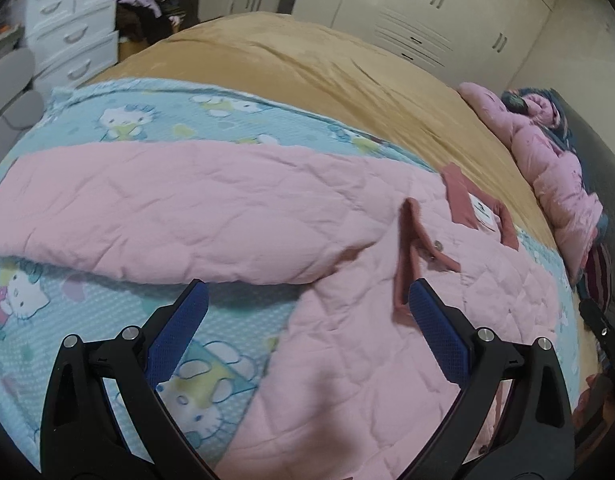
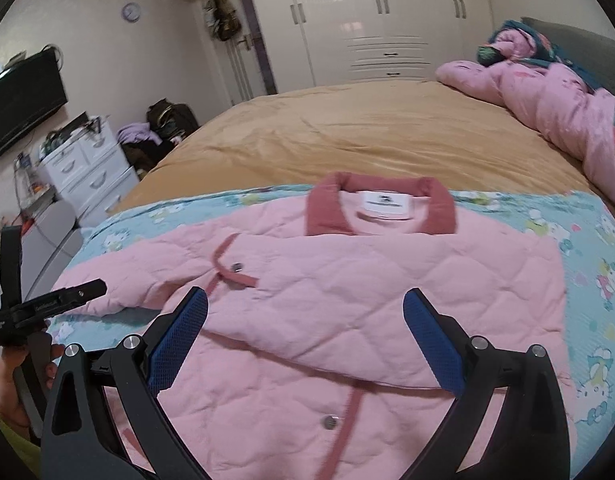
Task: Fold large clothes
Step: 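Reach the left tool to the other pink sleeve cuff and grasp it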
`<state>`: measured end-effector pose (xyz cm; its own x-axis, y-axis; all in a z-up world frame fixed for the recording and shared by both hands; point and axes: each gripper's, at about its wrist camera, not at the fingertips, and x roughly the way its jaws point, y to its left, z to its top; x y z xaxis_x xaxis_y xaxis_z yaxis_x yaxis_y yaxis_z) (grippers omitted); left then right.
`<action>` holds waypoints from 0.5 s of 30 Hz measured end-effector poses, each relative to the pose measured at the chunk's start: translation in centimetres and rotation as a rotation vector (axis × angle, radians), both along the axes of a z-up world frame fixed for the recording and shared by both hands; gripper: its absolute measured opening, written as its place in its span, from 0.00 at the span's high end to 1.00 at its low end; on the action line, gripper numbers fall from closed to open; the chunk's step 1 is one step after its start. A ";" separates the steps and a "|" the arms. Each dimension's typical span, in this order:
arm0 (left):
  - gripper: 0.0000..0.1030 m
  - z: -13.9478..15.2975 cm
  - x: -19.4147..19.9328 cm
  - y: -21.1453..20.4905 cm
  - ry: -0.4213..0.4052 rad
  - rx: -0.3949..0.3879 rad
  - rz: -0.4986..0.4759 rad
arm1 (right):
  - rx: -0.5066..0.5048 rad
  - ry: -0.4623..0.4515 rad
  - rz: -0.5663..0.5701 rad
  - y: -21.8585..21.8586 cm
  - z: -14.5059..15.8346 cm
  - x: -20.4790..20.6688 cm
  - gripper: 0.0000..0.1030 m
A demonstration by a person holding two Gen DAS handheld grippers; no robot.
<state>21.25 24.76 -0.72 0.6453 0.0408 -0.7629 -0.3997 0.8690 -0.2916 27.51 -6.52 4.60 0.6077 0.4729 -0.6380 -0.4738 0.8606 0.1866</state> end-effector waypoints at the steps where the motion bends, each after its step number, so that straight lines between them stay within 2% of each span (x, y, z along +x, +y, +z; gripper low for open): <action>1: 0.09 -0.1 -0.3 0.4 -0.001 -0.005 0.008 | -0.005 -0.002 0.011 0.8 0.0 -0.2 0.05; 7: 0.09 -0.6 -2.1 3.3 0.005 -0.003 0.068 | 0.002 -0.001 0.070 4.8 0.1 -0.8 0.05; 15: 0.09 -1.9 -4.5 7.4 0.006 -0.044 0.160 | -0.026 0.004 0.174 10.6 -0.5 -2.2 0.05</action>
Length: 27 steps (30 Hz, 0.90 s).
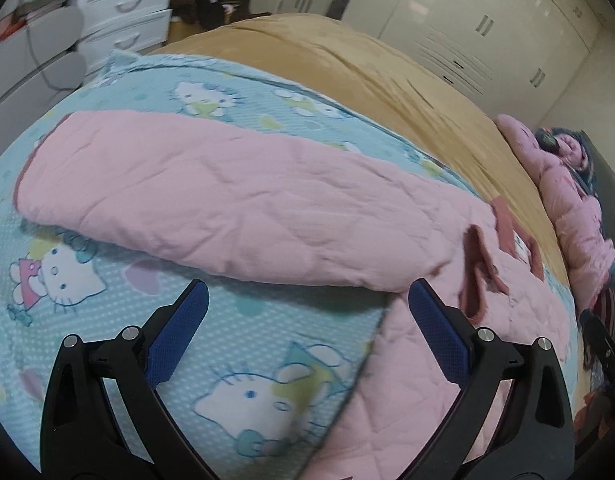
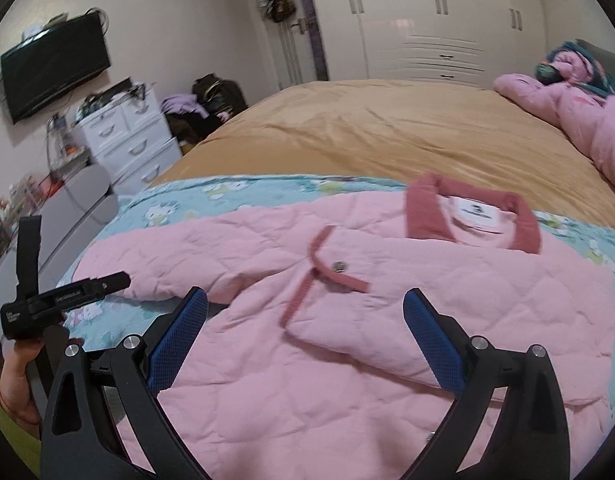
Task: Fold large clothes
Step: 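Reach the left tool to the other pink sleeve cuff and grasp it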
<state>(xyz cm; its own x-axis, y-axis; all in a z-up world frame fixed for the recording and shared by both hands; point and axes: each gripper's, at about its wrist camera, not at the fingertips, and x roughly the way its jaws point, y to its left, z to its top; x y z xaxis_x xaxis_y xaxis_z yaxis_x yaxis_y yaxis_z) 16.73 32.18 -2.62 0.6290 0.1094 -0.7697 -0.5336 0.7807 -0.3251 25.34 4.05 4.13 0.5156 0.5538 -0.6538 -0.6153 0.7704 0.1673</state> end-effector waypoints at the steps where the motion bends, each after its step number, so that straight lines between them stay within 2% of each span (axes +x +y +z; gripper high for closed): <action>1: 0.09 -0.2 -0.3 0.4 -0.001 -0.005 0.012 | -0.003 0.000 0.010 0.4 -0.1 -0.2 0.05; 12: 0.09 -3.2 -2.7 6.4 0.008 -0.050 0.187 | -0.060 0.014 0.124 6.8 -2.1 -2.4 0.05; 14: 0.09 -3.9 -2.8 7.4 0.015 -0.047 0.216 | -0.061 0.020 0.129 7.2 -2.5 -2.5 0.05; 20: 0.09 -6.1 -3.2 11.1 0.011 -0.110 0.312 | -0.064 0.044 0.125 7.8 -3.7 -2.0 0.05; 27: 0.09 -6.3 -2.2 13.7 -0.035 -0.119 0.378 | -0.054 0.061 0.105 6.7 -4.5 -1.7 0.05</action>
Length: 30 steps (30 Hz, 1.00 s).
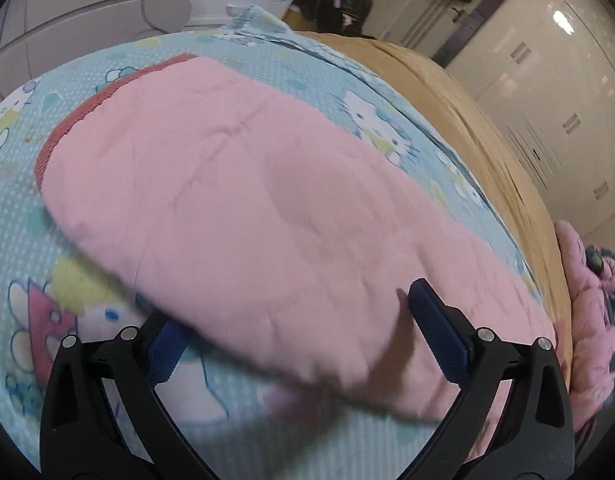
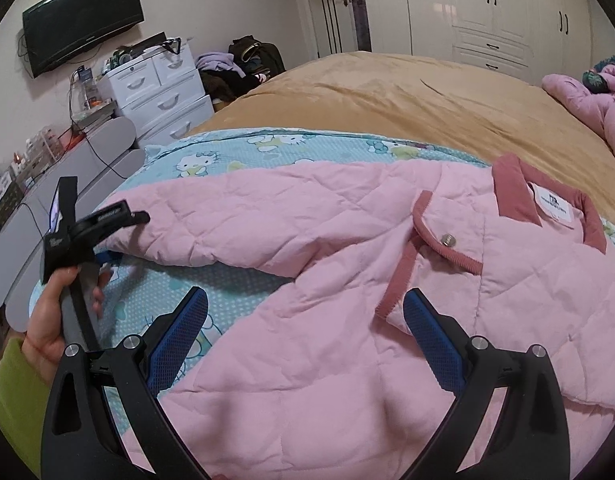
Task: Fold large clothes
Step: 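Reach the left tool to the other pink sleeve cuff and grasp it, then lift the sleeve with the left tool and fold it across the jacket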
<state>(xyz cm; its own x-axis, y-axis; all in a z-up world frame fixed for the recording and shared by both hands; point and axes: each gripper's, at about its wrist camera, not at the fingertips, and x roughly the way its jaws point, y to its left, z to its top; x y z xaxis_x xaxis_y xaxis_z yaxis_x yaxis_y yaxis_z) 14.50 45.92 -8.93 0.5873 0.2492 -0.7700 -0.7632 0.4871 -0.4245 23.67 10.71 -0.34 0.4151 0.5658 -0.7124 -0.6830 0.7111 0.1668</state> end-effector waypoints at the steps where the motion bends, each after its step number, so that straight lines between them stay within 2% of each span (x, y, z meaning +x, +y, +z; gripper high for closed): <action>1: 0.10 0.0 0.1 0.3 -0.013 0.002 0.013 | 0.003 0.003 -0.006 -0.5 -0.1 0.0 0.05; 2: 0.14 0.2 0.1 0.4 -0.025 0.017 0.022 | 0.005 0.006 -0.014 -0.9 -0.2 0.1 0.05; 4: 0.56 0.6 -0.1 0.5 -0.042 0.044 0.028 | 0.009 0.013 -0.037 -2.1 -0.3 0.3 0.05; 7: 0.80 2.4 -1.4 0.2 -0.168 0.067 0.010 | 0.019 0.019 -0.061 -3.6 -0.2 0.4 0.05; 10: 0.83 6.0 -1.6 -1.2 -0.228 0.142 -0.029 | 0.037 0.027 -0.087 -5.4 0.2 0.3 0.05; 14: 0.84 10.8 -1.5 -3.4 -0.313 0.203 -0.075 | 0.046 0.020 -0.111 -7.6 0.9 0.1 0.05; 20: 0.86 17.3 0.5 -7.8 -0.393 0.286 -0.161 | 0.091 0.006 -0.168 -11.7 2.9 -0.1 0.05; 23: 0.87 19.8 1.5 -10.2 -0.418 0.318 -0.207 | 0.121 -0.010 -0.191 -14.0 4.2 -0.2 0.05; 30: 0.88 23.6 3.7 -16.6 -0.444 0.386 -0.315 | 0.180 -0.030 -0.261 -19.3 5.9 -0.5 0.05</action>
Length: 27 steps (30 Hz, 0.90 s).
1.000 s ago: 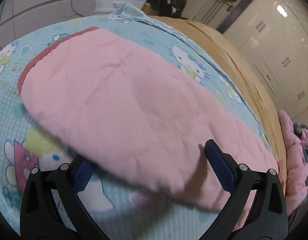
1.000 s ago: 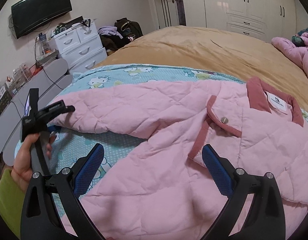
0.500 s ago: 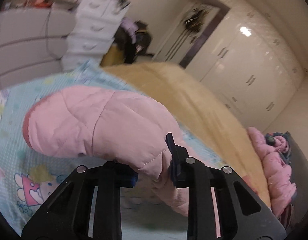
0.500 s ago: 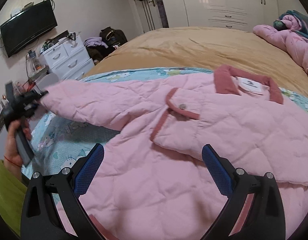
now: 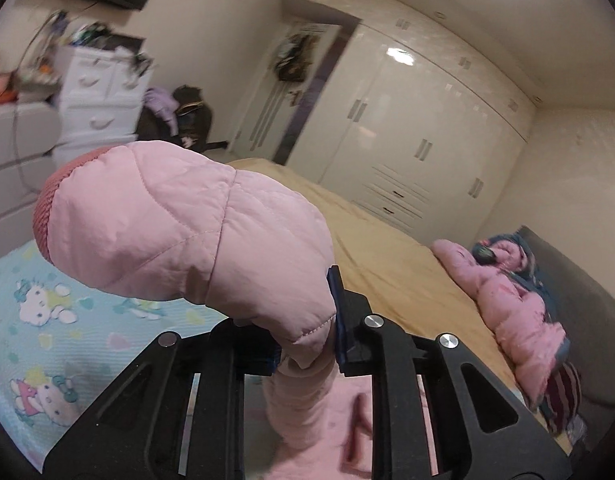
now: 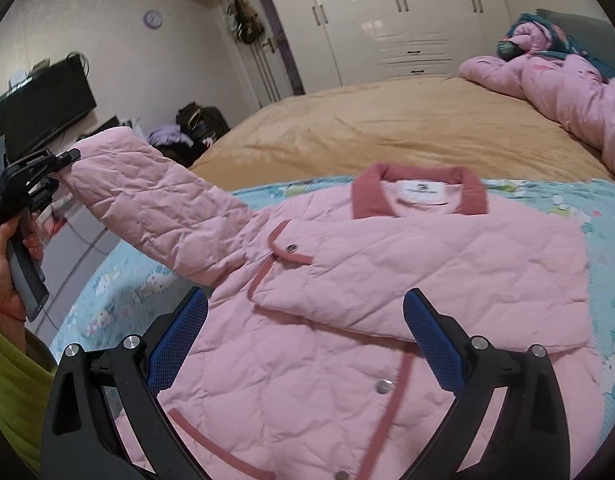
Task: Fold large clothes
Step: 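Lift the sleeve with the left tool and fold it across the jacket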
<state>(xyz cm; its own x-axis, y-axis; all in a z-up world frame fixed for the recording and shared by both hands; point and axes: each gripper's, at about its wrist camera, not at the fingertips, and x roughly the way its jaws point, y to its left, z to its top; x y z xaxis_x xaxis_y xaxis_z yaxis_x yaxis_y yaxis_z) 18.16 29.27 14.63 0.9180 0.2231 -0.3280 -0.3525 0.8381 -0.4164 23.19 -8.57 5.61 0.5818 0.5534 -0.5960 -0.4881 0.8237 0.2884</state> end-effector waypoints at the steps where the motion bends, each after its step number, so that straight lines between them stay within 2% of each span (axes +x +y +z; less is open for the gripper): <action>1: 0.88 0.2 0.2 -0.6 0.004 0.015 -0.008 | 0.014 0.003 -0.011 -1.1 0.1 0.0 0.05; 6: 0.89 1.3 2.3 -5.5 0.012 0.071 -0.078 | 0.038 -0.004 -0.055 -4.6 0.3 -0.6 0.05; 13: 0.89 1.3 4.8 -12.1 0.038 0.124 -0.171 | 0.087 0.014 -0.123 -9.3 -0.1 -0.6 0.05; 27: 0.89 -2.6 7.9 -21.7 0.128 0.212 -0.350 | 0.164 0.059 -0.224 -15.2 -1.8 0.1 0.05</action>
